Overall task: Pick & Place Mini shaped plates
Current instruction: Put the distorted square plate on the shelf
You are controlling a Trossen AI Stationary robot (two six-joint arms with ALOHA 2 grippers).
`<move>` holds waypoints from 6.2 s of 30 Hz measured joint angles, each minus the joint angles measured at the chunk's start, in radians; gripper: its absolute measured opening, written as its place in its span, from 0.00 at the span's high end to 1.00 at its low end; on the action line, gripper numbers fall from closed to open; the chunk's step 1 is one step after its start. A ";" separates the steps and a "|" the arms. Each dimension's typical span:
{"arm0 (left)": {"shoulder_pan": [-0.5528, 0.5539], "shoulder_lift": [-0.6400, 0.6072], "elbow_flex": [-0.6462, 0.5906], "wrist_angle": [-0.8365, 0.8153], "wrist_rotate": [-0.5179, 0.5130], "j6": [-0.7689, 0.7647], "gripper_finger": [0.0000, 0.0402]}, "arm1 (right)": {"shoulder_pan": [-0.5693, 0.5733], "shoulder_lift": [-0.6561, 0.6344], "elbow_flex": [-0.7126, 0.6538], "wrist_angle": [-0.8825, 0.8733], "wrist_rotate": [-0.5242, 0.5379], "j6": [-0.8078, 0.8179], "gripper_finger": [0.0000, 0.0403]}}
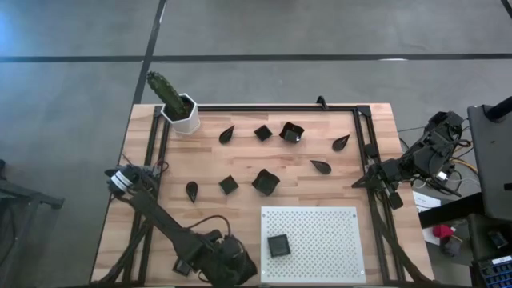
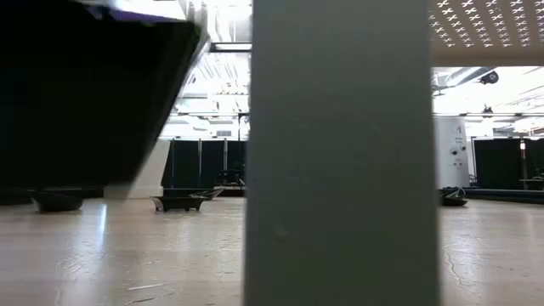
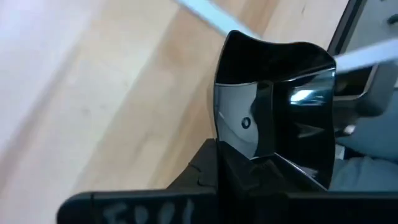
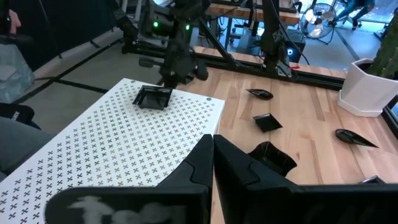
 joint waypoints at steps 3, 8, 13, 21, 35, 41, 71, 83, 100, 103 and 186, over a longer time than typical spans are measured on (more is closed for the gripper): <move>0.000 -0.014 0.053 -0.102 -0.064 0.003 1.00 | 0.000 0.001 0.000 0.001 0.000 0.000 0.98; 0.000 -0.021 0.177 -0.328 -0.091 0.001 1.00 | 0.000 0.001 0.000 0.002 0.000 0.000 0.98; 0.000 -0.021 0.301 -0.568 -0.091 -0.028 1.00 | 0.000 0.001 0.000 0.002 0.000 0.000 0.98; 0.003 -0.022 0.466 -0.847 -0.305 -0.109 1.00 | 0.000 0.001 0.000 0.002 0.009 -0.031 0.98; 0.110 -0.016 0.518 -0.728 -1.040 0.152 1.00 | 0.000 0.002 0.000 0.011 0.262 -0.139 0.98; 0.210 -0.001 0.510 -0.405 -1.151 0.499 1.00 | 0.000 0.002 0.000 0.036 0.299 -0.182 0.98; 0.325 0.085 0.485 0.128 -1.179 1.017 1.00 | -0.002 0.178 -0.002 0.209 0.449 -0.360 0.93; 0.340 0.120 0.485 0.182 -1.175 1.029 1.00 | -0.014 0.315 -0.002 0.436 0.507 -0.521 0.71; 0.344 0.123 0.485 0.295 -1.174 1.110 1.00 | -0.145 0.462 -0.002 0.586 0.534 -0.613 0.69; 0.344 0.123 0.484 0.295 -1.161 1.110 1.00 | -0.165 0.469 -0.002 0.587 0.534 -0.613 0.69; 0.126 -0.021 0.437 0.397 -1.009 1.444 0.69 | -0.112 0.652 0.215 0.030 -0.197 0.367 0.98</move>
